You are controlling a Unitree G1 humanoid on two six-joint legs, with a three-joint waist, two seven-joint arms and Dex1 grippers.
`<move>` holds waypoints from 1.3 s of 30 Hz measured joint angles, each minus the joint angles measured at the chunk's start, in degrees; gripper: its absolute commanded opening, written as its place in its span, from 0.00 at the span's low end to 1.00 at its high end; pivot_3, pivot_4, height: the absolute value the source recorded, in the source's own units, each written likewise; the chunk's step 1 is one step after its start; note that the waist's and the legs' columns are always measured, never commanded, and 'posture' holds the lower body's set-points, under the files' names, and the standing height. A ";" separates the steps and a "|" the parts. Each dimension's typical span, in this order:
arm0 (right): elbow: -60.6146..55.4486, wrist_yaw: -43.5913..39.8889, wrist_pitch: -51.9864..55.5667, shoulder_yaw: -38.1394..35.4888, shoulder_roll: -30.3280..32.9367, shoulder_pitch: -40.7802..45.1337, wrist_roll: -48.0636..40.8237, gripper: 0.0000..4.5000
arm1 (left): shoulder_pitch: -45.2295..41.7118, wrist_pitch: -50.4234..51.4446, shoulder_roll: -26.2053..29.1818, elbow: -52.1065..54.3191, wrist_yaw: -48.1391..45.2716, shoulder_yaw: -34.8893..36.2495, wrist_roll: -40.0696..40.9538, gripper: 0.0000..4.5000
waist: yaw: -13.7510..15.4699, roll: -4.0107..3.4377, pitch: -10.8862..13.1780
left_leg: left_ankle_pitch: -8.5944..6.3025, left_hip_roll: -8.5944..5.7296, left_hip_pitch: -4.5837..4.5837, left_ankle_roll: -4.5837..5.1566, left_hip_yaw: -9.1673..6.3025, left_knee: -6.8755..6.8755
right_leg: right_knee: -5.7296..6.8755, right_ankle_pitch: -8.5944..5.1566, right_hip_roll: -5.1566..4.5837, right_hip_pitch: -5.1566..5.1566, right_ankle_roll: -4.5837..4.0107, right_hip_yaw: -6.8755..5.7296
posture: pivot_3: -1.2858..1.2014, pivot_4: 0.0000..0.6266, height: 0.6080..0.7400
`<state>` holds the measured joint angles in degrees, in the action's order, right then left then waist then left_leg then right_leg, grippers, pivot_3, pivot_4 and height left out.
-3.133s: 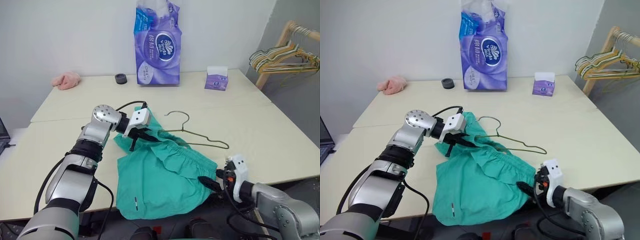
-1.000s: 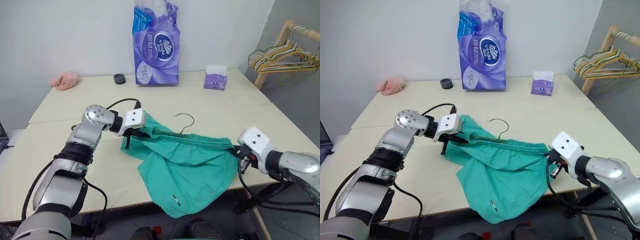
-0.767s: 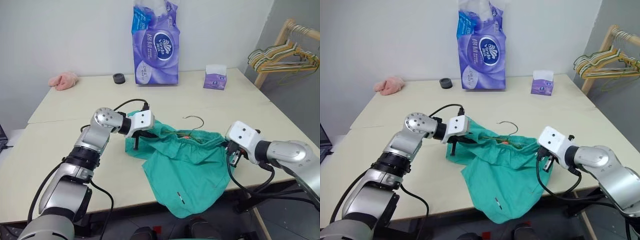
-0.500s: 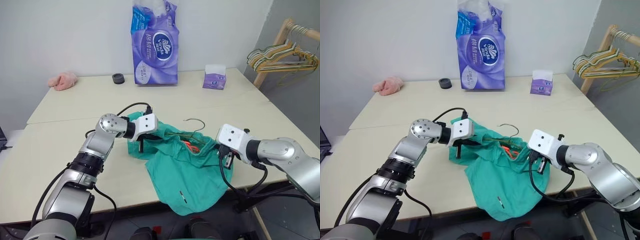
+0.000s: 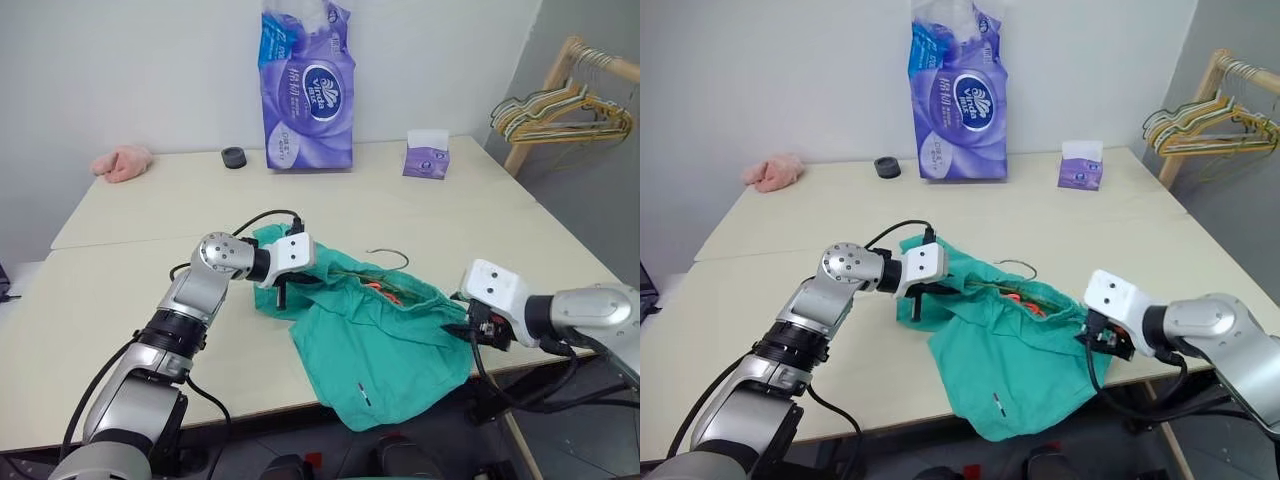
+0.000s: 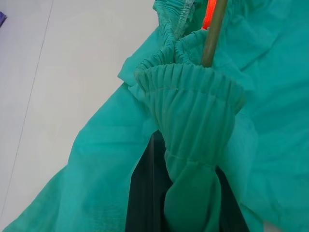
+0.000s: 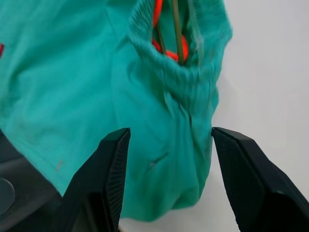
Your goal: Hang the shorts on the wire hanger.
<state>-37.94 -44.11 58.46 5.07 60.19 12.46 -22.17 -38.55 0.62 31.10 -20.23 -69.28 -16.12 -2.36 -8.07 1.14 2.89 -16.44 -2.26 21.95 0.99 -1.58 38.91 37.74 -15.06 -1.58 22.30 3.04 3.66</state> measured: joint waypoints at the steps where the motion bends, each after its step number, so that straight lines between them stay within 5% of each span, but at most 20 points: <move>1: 2.08 0.46 -0.17 0.09 -1.07 0.12 0.34 0.64 | 0.00 -0.06 -0.10 0.01 0.00 -0.03 0.00 0.00 | -0.09 0.00 0.00 | 0.00 0.00 0.00 0.00 0.00 0.00 | 0.01 0.00 0.00 0.00 0.00 0.00 | 0.43 0.04 1.00; 14: 18.04 -2.37 -3.34 12.03 -12.31 9.69 3.07 0.64 | 0.82 0.19 -0.18 1.23 0.04 -0.09 0.17 0.00 | 0.04 -0.04 0.00 | 0.00 -0.03 0.02 0.00 -0.01 0.00 | 0.05 0.01 -0.02 0.02 -0.01 0.00 | 0.44 0.03 1.00; 18: 20.62 -3.20 -4.71 14.64 -14.04 10.45 4.66 0.45 | 1.28 1.51 -0.15 2.14 0.00 0.12 1.34 0.00 | 0.11 -0.05 0.00 | 0.00 -0.04 0.02 0.00 -0.02 0.00 | 0.06 0.01 -0.03 0.02 -0.01 -0.01 | 0.44 0.03 1.00; 24: 21.87 -3.49 -6.88 15.33 -14.42 10.63 6.74 0.00 | 1.79 5.63 0.05 3.20 0.05 1.11 4.30 0.00 | 0.09 -0.05 -0.01 | 0.00 -0.03 0.01 -0.01 -0.03 0.00 | 0.07 0.01 -0.03 0.03 -0.01 -0.03 | 0.44 0.03 1.00; 33: 19.01 -4.49 -8.02 15.76 -13.82 10.43 7.56 0.00 | 2.09 10.93 -0.39 3.21 -0.54 4.94 9.10 0.00 | 0.09 -0.05 -0.03 | -0.01 -0.04 0.01 -0.02 -0.05 0.00 | 0.08 0.01 -0.03 0.03 -0.01 -0.04 | 0.44 0.02 1.00; 39: 14.41 -5.90 -7.58 14.17 -10.60 8.78 6.95 0.00 | 2.94 13.87 0.36 3.09 -5.68 5.50 13.61 0.35 | 0.14 -0.06 -0.03 | -0.01 -0.04 0.02 -0.03 -0.06 0.01 | 0.07 0.01 -0.04 0.03 -0.01 -0.05 | 0.44 0.03 1.00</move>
<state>-23.53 -50.01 50.89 19.24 49.60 21.23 -15.22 -35.60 14.50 31.46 -17.14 -74.96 -10.62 11.25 -7.93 1.08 2.86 -16.45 -2.31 21.97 0.96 -1.63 38.92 37.80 -15.05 -1.62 22.32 3.03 3.60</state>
